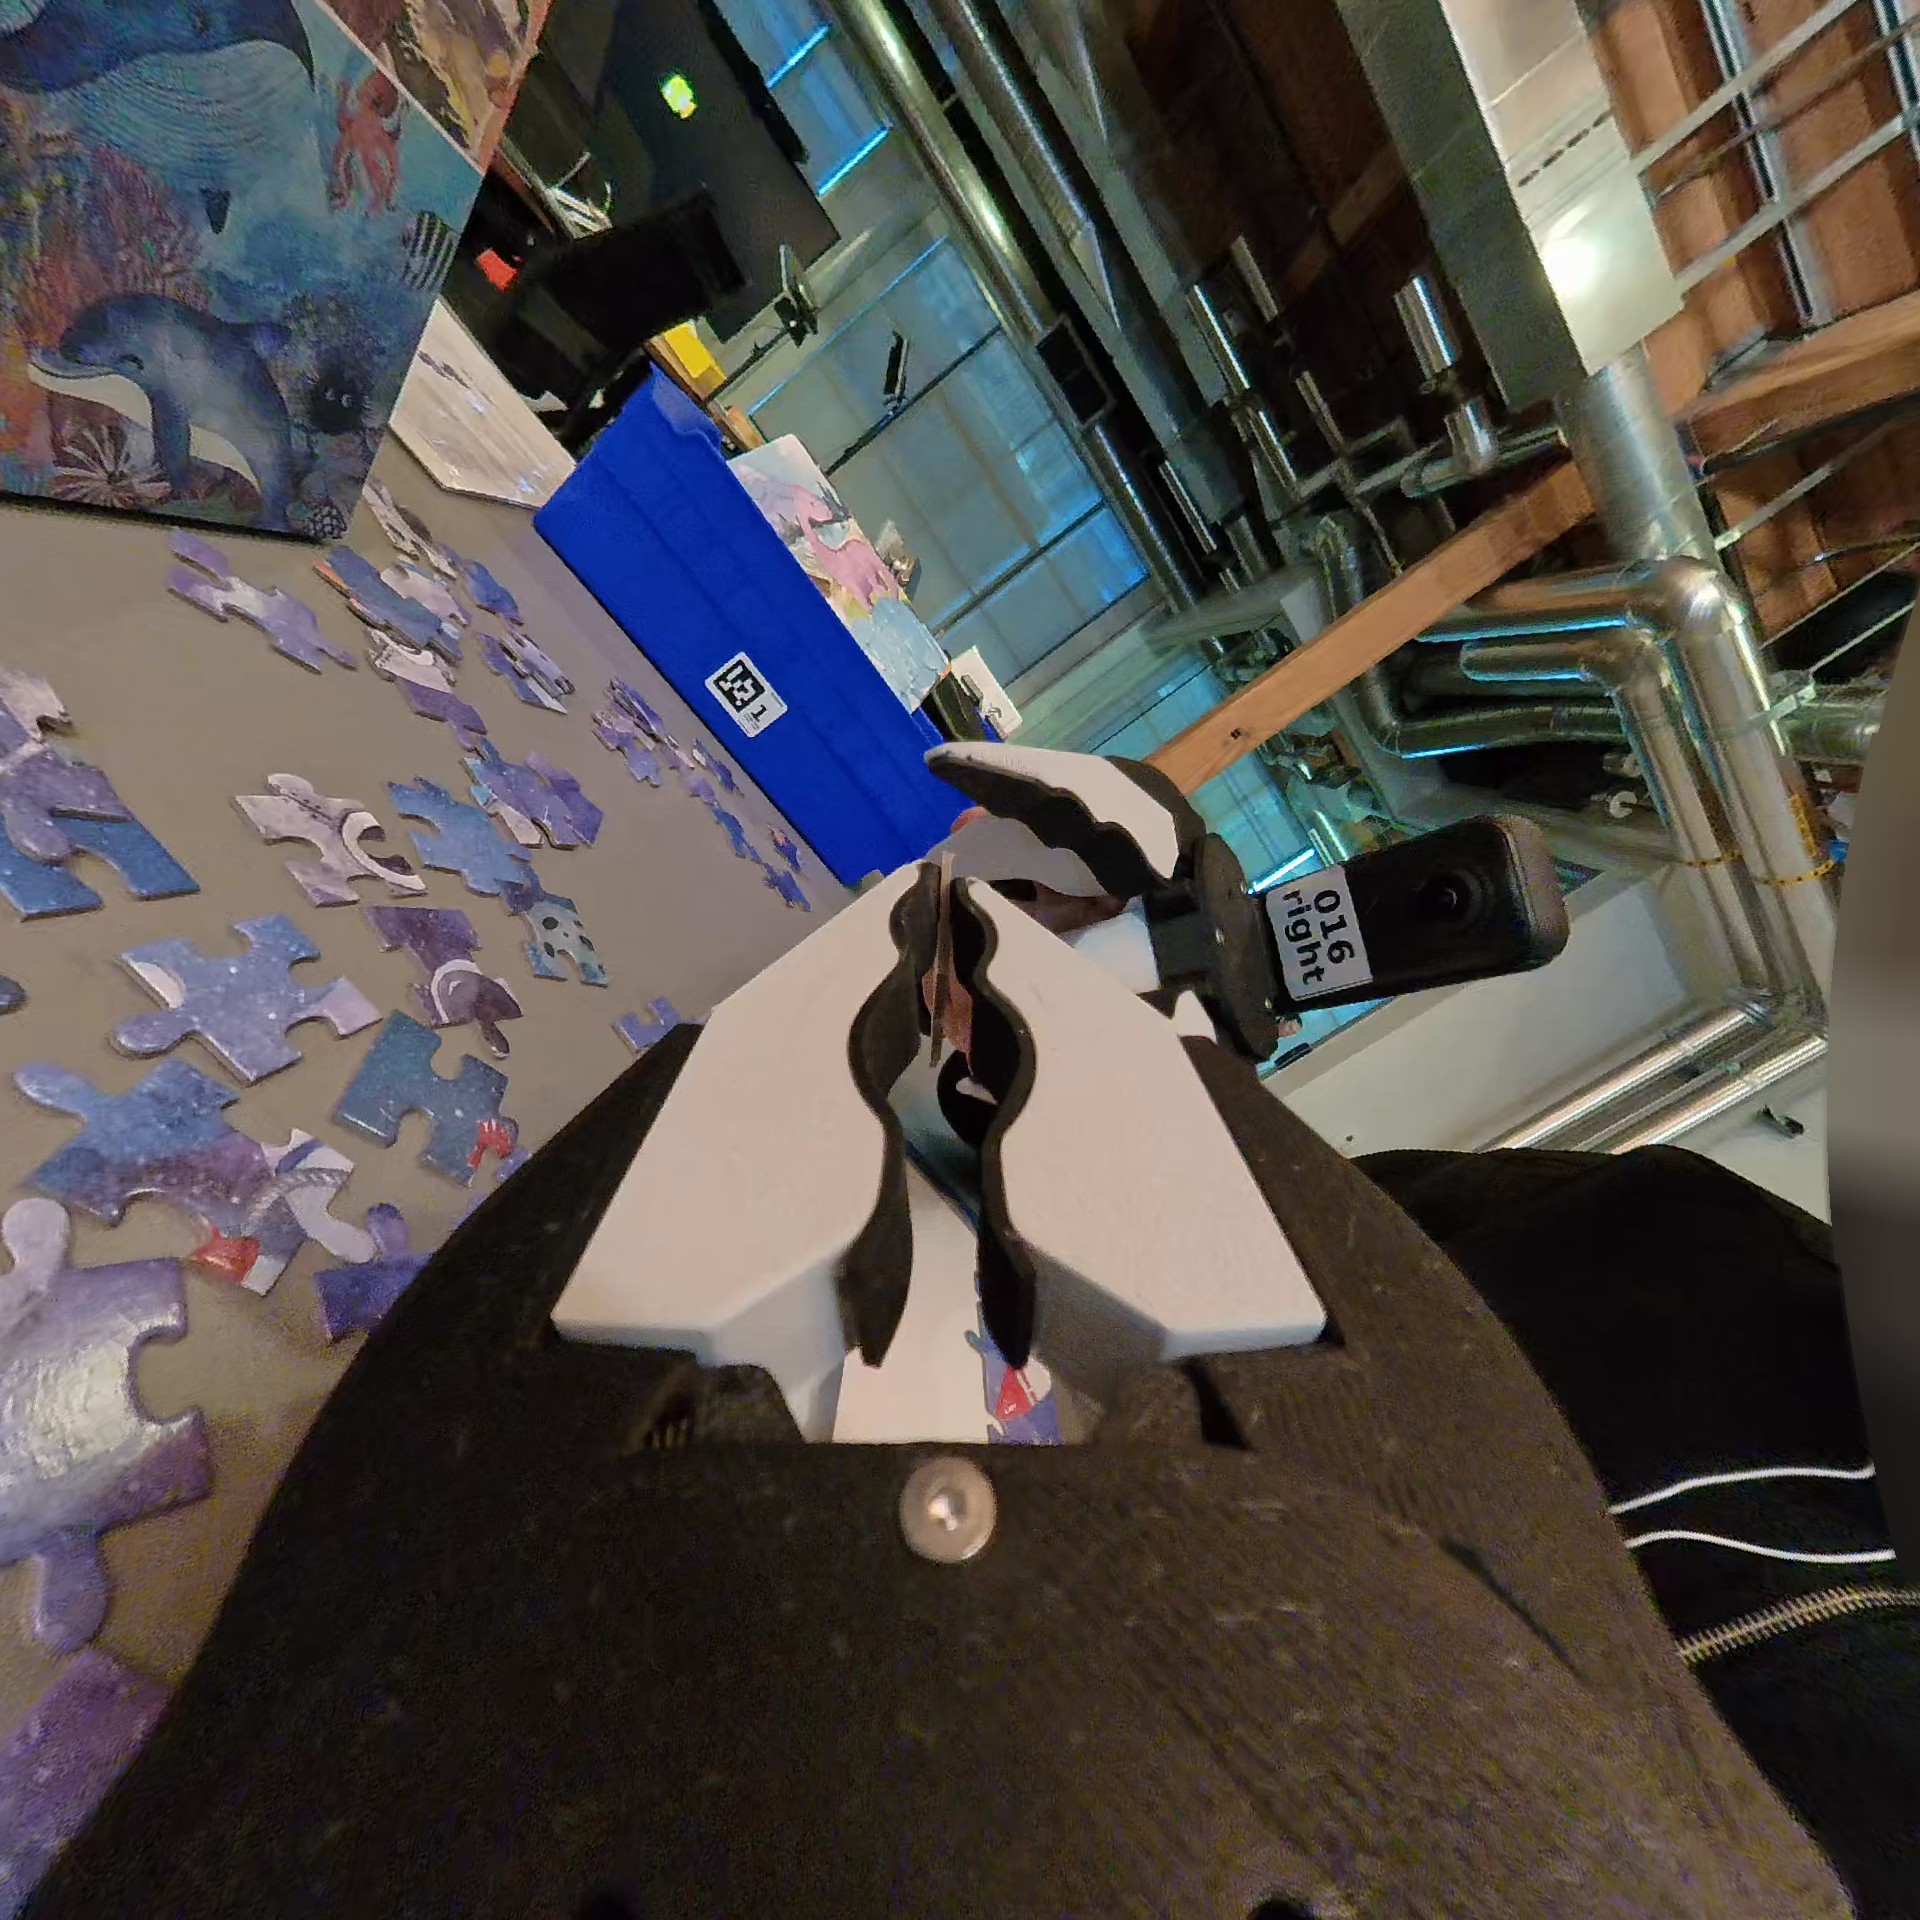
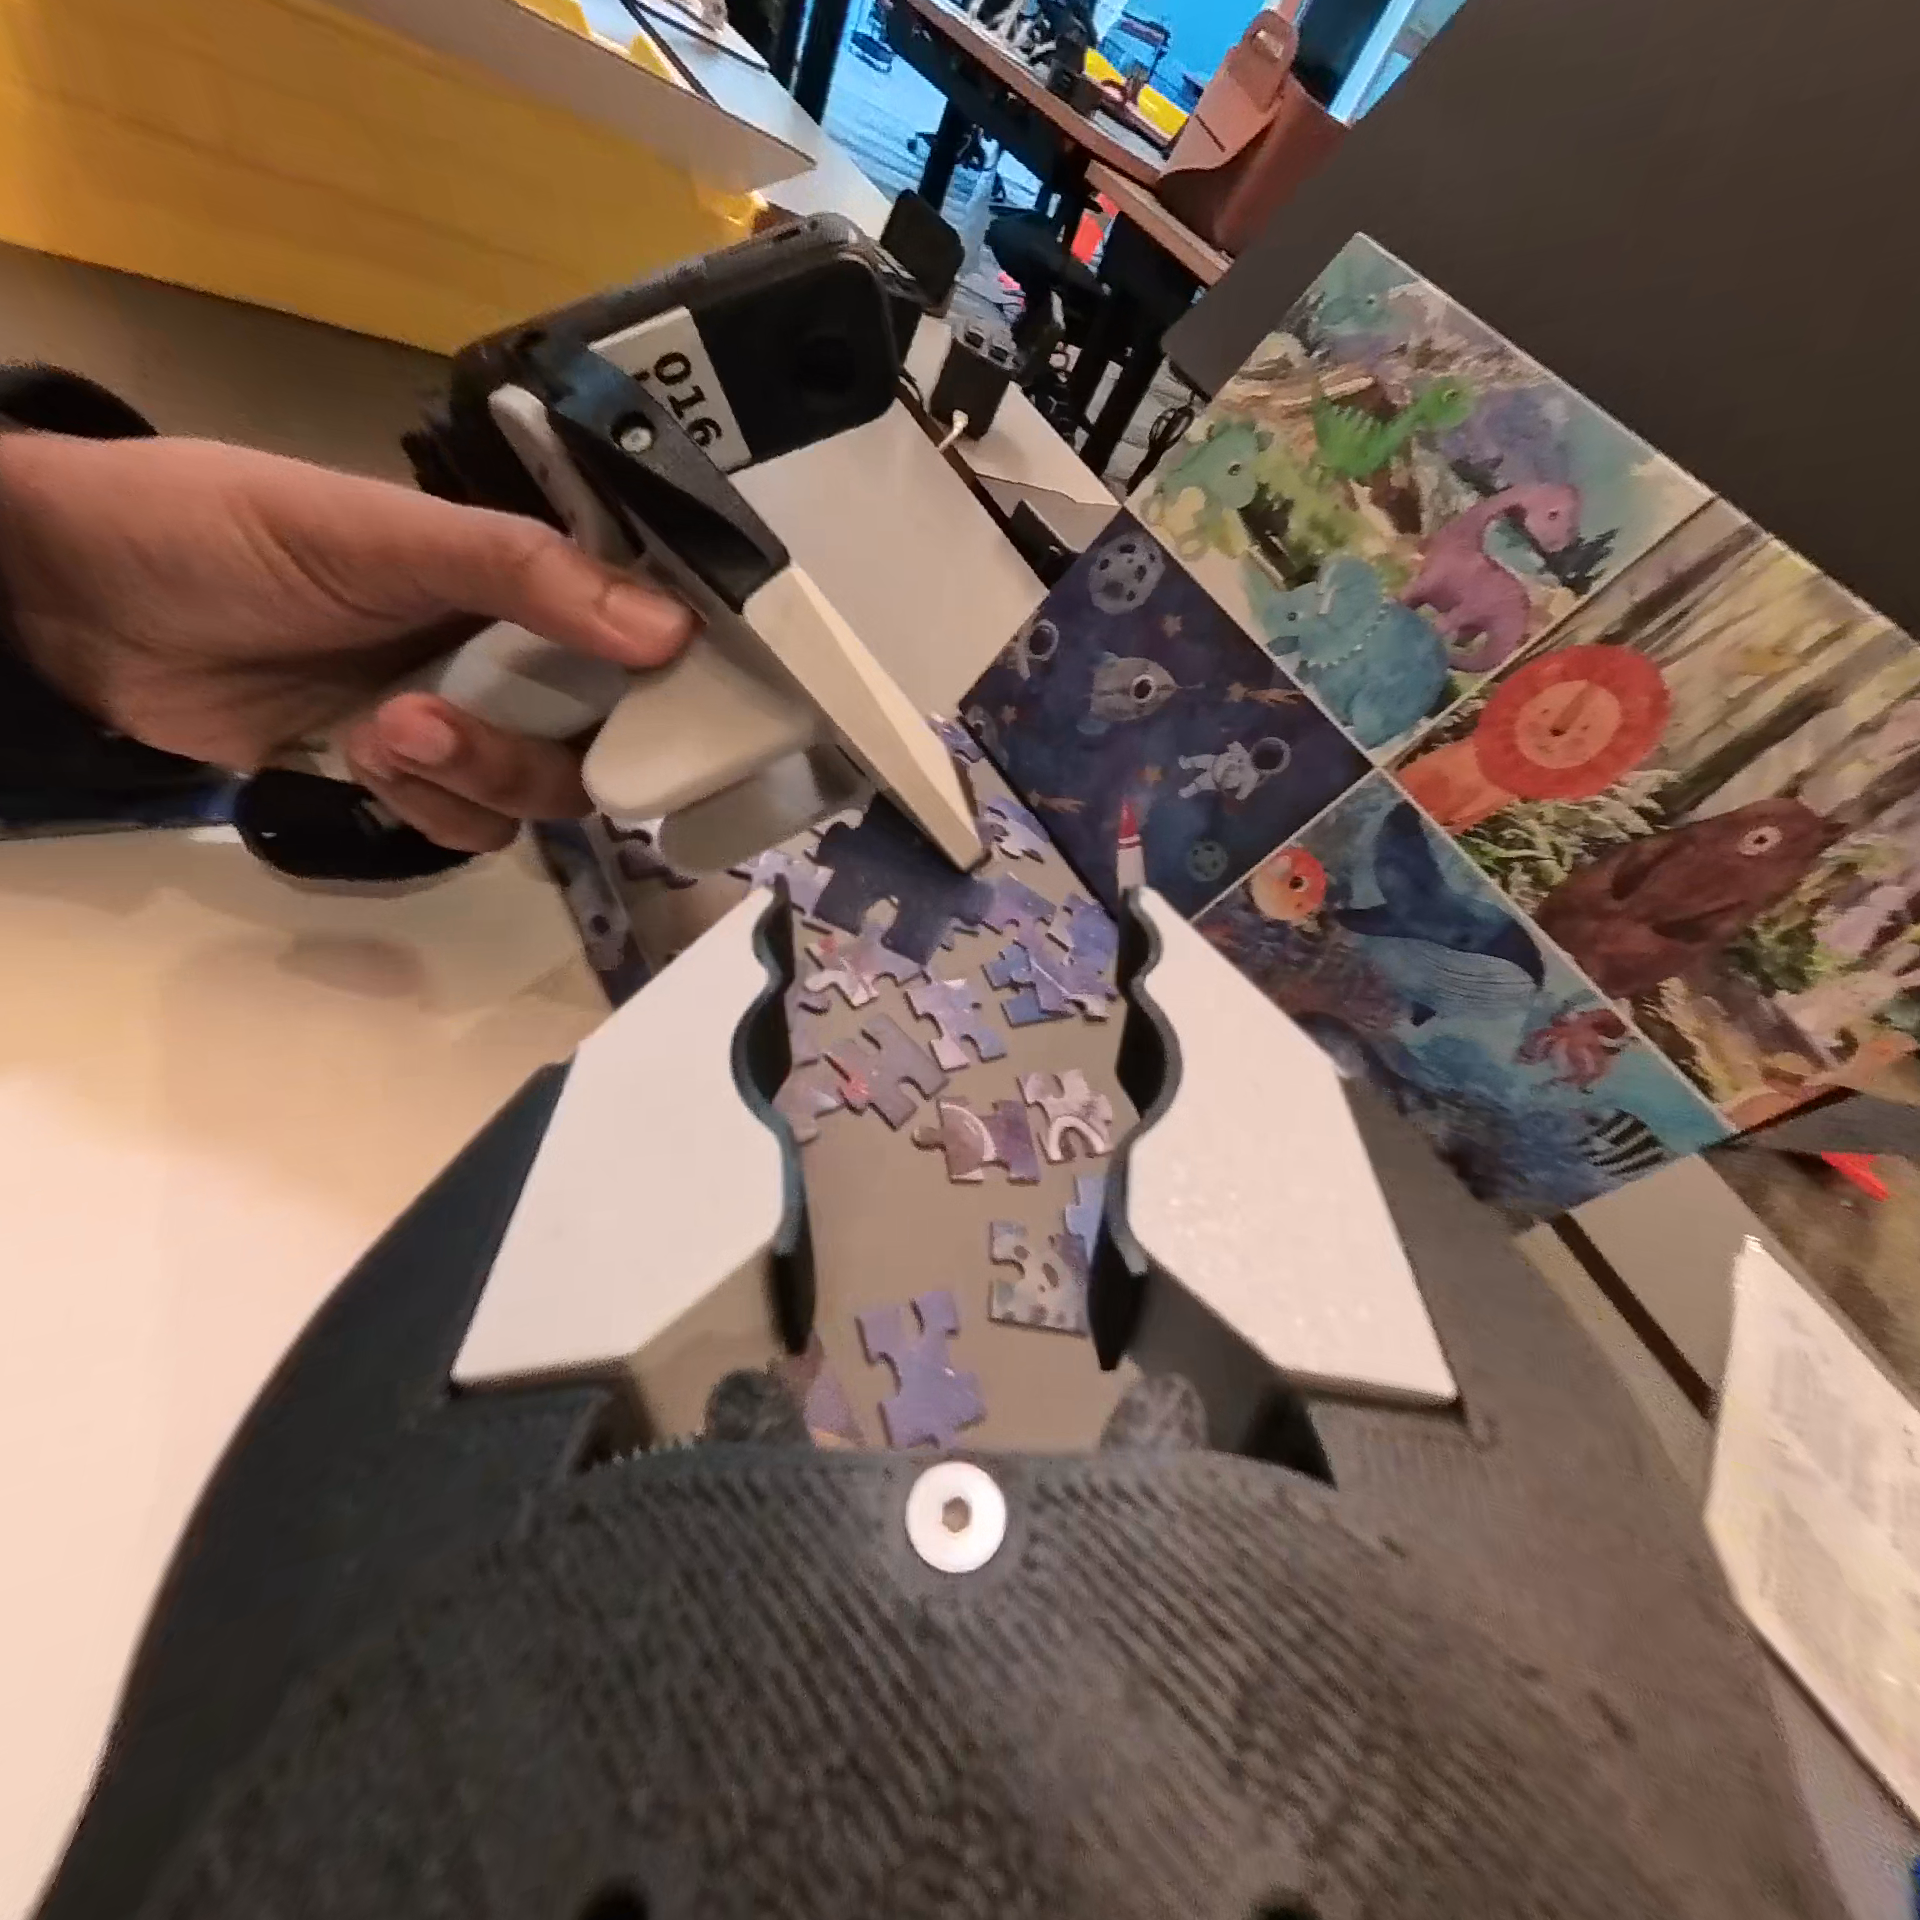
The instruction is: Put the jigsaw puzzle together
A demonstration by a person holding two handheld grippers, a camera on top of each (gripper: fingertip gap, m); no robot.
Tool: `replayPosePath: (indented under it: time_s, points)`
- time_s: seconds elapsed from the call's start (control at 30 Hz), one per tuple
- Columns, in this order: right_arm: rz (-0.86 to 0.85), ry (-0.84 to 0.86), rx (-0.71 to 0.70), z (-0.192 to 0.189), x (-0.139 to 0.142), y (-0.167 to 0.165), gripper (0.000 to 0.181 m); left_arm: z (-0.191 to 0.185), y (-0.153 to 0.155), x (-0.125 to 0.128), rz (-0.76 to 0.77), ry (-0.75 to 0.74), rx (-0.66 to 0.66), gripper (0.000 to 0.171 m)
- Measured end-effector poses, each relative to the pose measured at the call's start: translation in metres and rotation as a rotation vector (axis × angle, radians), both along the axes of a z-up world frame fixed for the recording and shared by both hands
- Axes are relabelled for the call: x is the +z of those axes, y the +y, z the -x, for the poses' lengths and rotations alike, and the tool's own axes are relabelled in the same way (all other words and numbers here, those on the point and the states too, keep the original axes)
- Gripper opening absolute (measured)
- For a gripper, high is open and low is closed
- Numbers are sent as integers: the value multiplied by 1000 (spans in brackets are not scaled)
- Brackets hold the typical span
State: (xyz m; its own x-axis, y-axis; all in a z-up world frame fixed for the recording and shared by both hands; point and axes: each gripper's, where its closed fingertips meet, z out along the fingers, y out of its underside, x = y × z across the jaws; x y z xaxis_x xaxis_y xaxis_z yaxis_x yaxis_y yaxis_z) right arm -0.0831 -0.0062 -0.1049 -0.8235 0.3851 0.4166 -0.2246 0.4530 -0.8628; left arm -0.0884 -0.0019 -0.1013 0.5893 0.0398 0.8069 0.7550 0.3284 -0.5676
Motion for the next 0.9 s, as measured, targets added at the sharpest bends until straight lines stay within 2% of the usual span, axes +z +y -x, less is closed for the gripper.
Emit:
replayPosePath:
  time_s: [0.07,0.17,0.37,0.5,0.7,0.8,0.9]
  points:
    - [-14,-10,-12,0,-4,-3,63,-1,2,-1,14,8,-6,0]
    - [-71,43,-111,14,-8,7,60,-3,4,1,10,19,-12,2]
    - [83,4,-174,30,19,30,46,3,-7,5,9,23,32,0]
    - [75,28,-281,48,24,51,42,0,-1,0,26,25,12,0]
    - [155,41,-230,41,36,52,48,9,-16,0,8,-4,81,0]
    - [110,127,-245,36,36,46,50,14,-22,-3,14,-16,113,0]
    - [88,116,-200,25,26,30,48,17,-26,-1,-8,-18,138,0]
